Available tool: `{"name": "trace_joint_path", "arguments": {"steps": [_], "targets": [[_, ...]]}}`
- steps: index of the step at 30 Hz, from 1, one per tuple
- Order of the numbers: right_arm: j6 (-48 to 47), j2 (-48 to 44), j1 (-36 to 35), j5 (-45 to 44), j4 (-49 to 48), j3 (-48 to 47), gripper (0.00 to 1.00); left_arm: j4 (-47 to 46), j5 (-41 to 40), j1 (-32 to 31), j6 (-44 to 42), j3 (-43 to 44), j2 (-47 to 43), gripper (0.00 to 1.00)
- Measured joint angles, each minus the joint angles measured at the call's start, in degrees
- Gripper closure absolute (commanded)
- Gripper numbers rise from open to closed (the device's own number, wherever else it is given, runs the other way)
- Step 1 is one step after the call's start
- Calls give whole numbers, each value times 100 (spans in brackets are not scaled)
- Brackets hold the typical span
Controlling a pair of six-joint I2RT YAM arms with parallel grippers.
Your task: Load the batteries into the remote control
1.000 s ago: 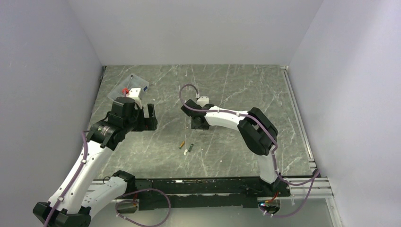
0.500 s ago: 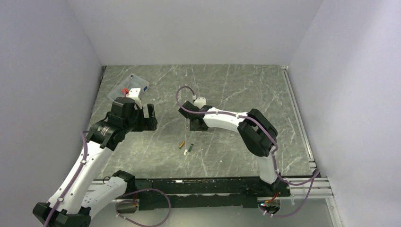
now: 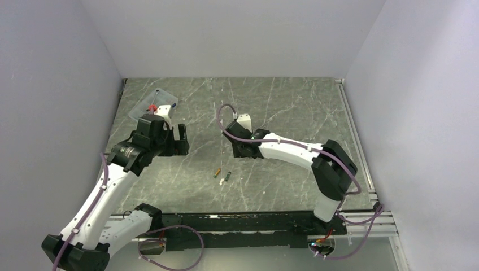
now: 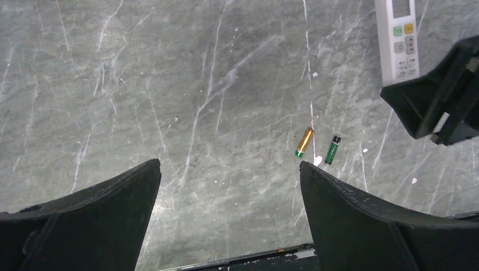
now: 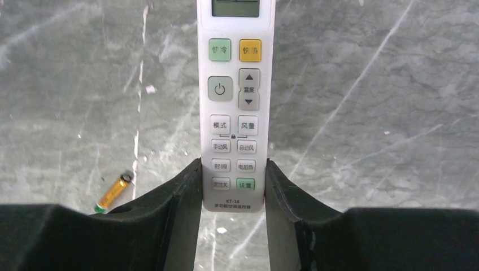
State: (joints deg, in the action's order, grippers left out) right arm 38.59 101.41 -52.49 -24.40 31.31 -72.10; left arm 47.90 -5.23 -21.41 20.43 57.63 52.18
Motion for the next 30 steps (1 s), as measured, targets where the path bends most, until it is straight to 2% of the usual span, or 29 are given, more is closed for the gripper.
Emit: {"name": "trace_joint_path", "arguments": {"steps": [12,20,30], "targets": [[-1434,-1408,-127,638,-374,1150,100,-33,422,0,17,-4,168,1],[-2070,-2437,-326,1215,-442,1587,100,-328,1539,2,452,-116,197,1],[-2557,-3171,-918,1628,-348,1626,100,-533,2868,2,1386,-125,433,1]]}}
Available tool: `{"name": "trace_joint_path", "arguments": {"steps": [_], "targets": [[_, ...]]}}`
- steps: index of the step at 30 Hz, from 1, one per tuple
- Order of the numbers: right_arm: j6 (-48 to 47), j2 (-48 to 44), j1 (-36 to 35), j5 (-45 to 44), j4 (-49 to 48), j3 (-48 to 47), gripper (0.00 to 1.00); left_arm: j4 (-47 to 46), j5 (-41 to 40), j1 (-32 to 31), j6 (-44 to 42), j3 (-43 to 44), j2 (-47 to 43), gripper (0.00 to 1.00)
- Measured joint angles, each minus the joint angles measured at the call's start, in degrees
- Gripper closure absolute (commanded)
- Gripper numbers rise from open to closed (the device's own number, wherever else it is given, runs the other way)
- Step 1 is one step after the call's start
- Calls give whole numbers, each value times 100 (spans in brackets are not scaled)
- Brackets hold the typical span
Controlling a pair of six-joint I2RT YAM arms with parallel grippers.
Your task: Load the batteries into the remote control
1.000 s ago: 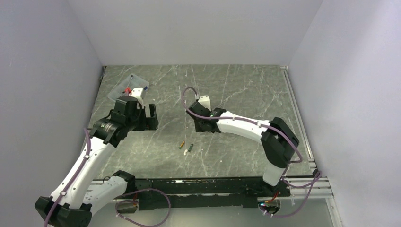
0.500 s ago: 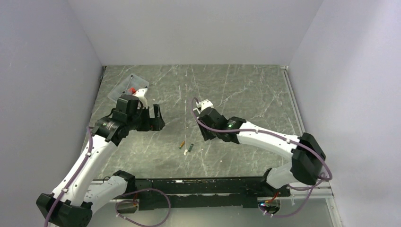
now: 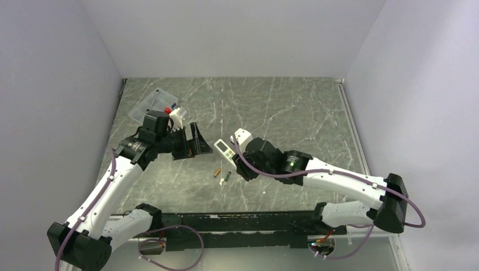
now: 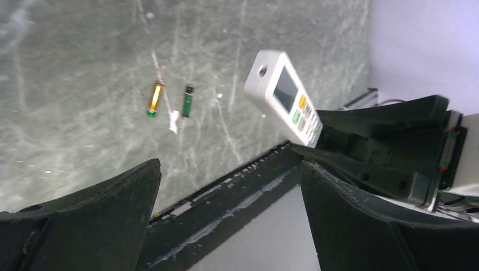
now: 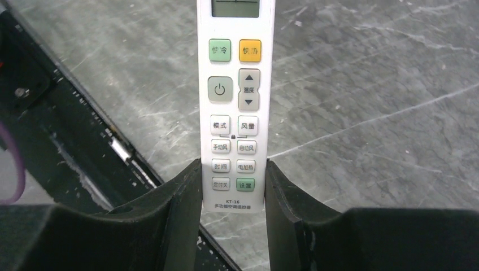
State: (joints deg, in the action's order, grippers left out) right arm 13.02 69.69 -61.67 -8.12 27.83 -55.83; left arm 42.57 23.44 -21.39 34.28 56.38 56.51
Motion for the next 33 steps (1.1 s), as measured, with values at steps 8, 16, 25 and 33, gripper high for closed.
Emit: {"name": "trace_joint_path", "arguments": {"steps": [8,16,25,33], "targets": [[-240,-439,-507,24,286,-4,100,-361,1012,0,614,-195,33,1],[-299,-745,-885,11,343,-4,100,-914,1753,0,1147,-640,-61,8],[-302,-933,-1158,-31,348,-4,100,-1447,2422,0,1504,-933,-262,18],[-321,-935,-1220,-52,348,-4,100,-1823,2785,0,1700,-1161,-404,34]]}}
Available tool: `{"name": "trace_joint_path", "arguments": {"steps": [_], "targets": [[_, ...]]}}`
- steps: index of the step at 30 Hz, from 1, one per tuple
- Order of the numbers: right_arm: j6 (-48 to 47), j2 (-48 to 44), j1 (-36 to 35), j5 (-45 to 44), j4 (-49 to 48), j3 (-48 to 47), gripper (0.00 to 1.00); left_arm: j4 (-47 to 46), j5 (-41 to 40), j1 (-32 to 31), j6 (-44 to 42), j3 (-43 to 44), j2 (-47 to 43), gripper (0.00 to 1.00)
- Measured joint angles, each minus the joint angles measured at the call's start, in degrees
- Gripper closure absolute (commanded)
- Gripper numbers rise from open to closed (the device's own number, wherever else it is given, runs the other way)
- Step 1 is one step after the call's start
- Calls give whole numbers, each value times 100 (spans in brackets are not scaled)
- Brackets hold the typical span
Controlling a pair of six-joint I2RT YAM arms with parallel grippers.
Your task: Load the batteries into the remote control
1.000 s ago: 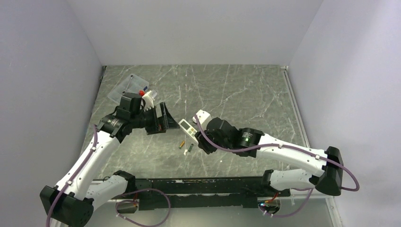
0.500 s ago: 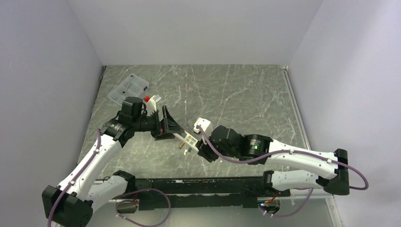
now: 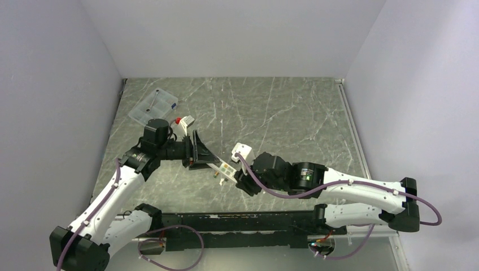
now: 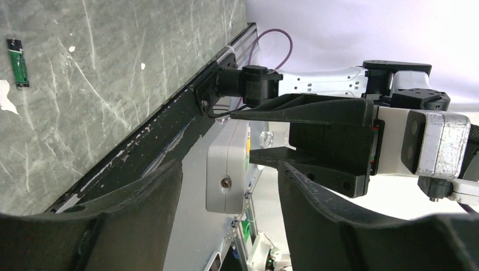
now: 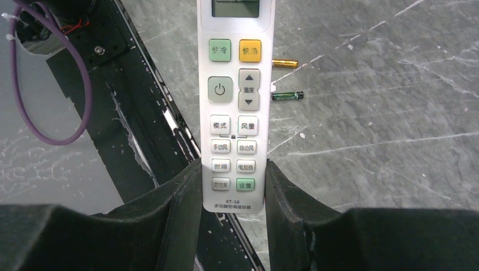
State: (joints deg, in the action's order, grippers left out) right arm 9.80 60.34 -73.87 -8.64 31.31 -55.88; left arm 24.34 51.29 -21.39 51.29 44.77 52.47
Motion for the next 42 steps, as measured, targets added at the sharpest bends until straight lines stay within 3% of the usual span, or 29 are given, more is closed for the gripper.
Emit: {"name": "trace_joint_path", "arguments": {"steps": [12,15,18,23,31,33,37,42], "targets": [[-39,-2,-94,0,0,0,100,-254,299,0,103,-66,-31,57],[-42,-2,-122,-4,-4,0,100,-326,326,0,122,-127,-50,72],[-46,-2,-149,-37,-2,0,100,-345,326,9,138,-149,-52,99],[-76,0,-210,-153,4,0,98,-407,356,20,199,-181,-52,100],[-79,-4,-302,-284,35,-2,42,-597,352,20,321,-350,-142,100],[-79,-9,-319,-302,28,-2,32,-680,330,20,422,-420,-175,100],[-131,-66,-369,-317,26,-2,16,-852,284,20,667,-605,-175,100],[-175,-221,-404,-334,26,-11,7,-1036,190,20,994,-824,-175,100]]}}
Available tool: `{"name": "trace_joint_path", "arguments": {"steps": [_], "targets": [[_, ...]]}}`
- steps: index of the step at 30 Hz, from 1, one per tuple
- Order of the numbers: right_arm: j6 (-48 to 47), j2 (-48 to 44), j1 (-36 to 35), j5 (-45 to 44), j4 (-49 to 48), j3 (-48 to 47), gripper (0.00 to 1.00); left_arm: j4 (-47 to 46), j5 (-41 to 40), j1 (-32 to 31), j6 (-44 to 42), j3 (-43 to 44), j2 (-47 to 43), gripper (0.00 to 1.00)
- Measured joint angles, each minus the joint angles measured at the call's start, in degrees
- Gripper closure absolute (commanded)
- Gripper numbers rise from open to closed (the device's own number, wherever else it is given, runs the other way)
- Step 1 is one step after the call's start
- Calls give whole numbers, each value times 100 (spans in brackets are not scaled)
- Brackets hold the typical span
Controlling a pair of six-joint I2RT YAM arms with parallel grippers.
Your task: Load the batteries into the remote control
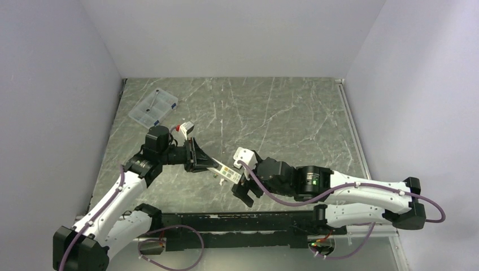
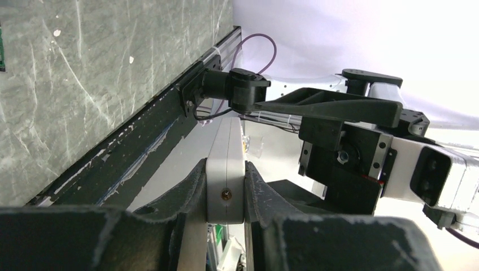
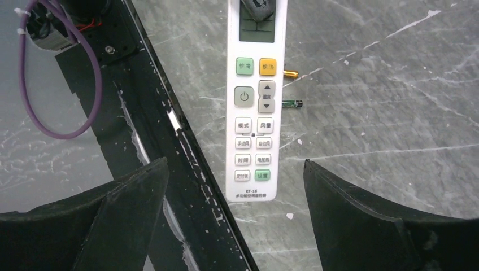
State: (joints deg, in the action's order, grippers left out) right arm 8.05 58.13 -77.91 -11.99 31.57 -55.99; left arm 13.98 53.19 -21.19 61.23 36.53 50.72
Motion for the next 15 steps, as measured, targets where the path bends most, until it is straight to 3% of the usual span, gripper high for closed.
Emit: {"name": "trace_joint_path", "arguments": {"steps": [8,15], "targets": [[-326,-205,-105,-74,-203,9,7,-227,-210,0,654,-284,-2,100],[-1126,-682,-361,-146,-1058,527,8,-26,-505,0,1165,-350,-175,100]]}}
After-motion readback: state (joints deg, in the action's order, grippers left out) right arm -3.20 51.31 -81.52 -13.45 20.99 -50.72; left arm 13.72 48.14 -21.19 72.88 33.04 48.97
